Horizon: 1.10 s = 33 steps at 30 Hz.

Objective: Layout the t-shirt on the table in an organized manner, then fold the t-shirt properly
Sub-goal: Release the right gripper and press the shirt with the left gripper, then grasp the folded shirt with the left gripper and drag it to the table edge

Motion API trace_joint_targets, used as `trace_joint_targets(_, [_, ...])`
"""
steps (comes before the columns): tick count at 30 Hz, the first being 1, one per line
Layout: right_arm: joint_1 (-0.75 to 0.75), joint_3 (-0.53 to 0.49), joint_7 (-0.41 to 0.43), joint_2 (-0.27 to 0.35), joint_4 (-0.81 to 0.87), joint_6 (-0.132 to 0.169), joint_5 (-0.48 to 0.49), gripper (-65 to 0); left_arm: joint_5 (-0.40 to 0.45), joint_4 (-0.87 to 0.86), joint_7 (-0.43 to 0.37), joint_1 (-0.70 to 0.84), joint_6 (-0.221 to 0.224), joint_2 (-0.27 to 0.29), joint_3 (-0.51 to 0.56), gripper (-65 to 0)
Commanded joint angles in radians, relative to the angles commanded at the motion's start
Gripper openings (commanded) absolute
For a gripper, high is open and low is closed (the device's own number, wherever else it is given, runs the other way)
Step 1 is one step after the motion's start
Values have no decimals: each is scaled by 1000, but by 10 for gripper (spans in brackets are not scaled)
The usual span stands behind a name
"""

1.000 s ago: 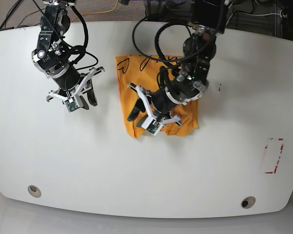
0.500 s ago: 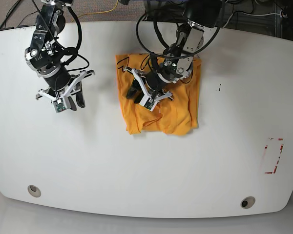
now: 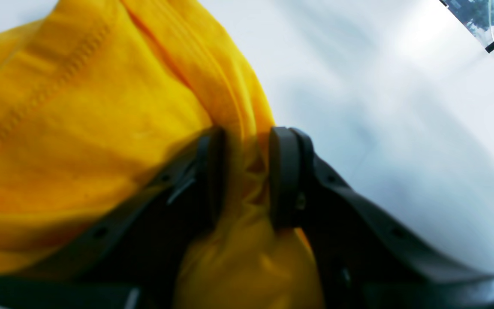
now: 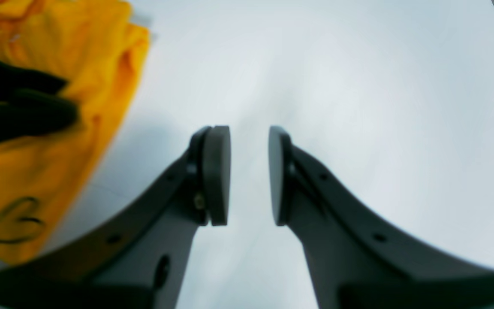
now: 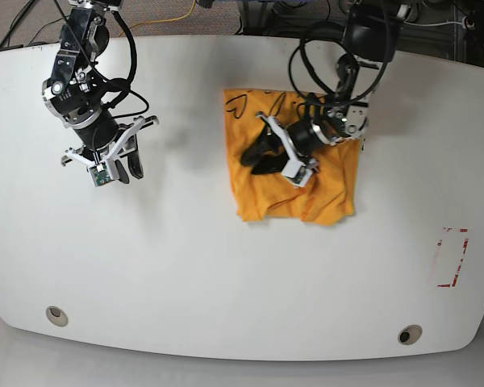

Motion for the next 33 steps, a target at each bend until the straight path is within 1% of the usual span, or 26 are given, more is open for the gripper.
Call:
trace_joint_targets(1, [0,0,0,0,0,0,0,-499,0,0,0,3,-20,-29,-8,-478])
trace_joint_targets(3, [0,0,0,-2,0,0,0,-499,0,0,0,3,-40,-63,-11,-478])
trace_joint_targets(4, [0,0,0,-2,0,0,0,-499,0,0,0,3,-57,-95,-17,-478])
trace_joint_targets(5, [0,0,0,-2,0,0,0,-499,0,0,0,5,-63,-104,-18,-478])
trace_joint_targets(7, [0,-2,0,-2,0,0,0,-499,0,0,0,15,-92,-149,-31,-478])
trace_joint_targets(8, [0,-2,0,-2,0,0,0,-499,0,0,0,21,-99,-172,-38,-478])
trace_joint_targets(15, [-2,-2,0,-3,0,2,0,-499,0,-5,0,32,-99,-307,-75,-478])
trace_joint_targets(16, [-2,-2,0,-3,0,2,0,-499,0,-9,0,32,-99,-315,-78,-478])
trace_joint_targets(18, [-3,-2,0,-3,0,2,0,-499,0,-43,0,29,-99,-356,-98,-478])
trace_joint_targets(21, [-3,-2,0,-14,0,2,6,-499,0,-91,-2,25,-99,-390,-133,-478])
trace_joint_targets(25, [-5,3,0,-25,0,29,38,-501,0,-126,-2,23,-99,-450,-181,-478])
trace_joint_targets(30, [-8,2,0,-28,2,32,43,-503,-2,-126,-2,23,-99,-508,-187,-478])
trace_joint_targets(33, [-8,0,0,-31,2,32,43,-503,-2,-126,-2,23,-99,-516,-189,-478])
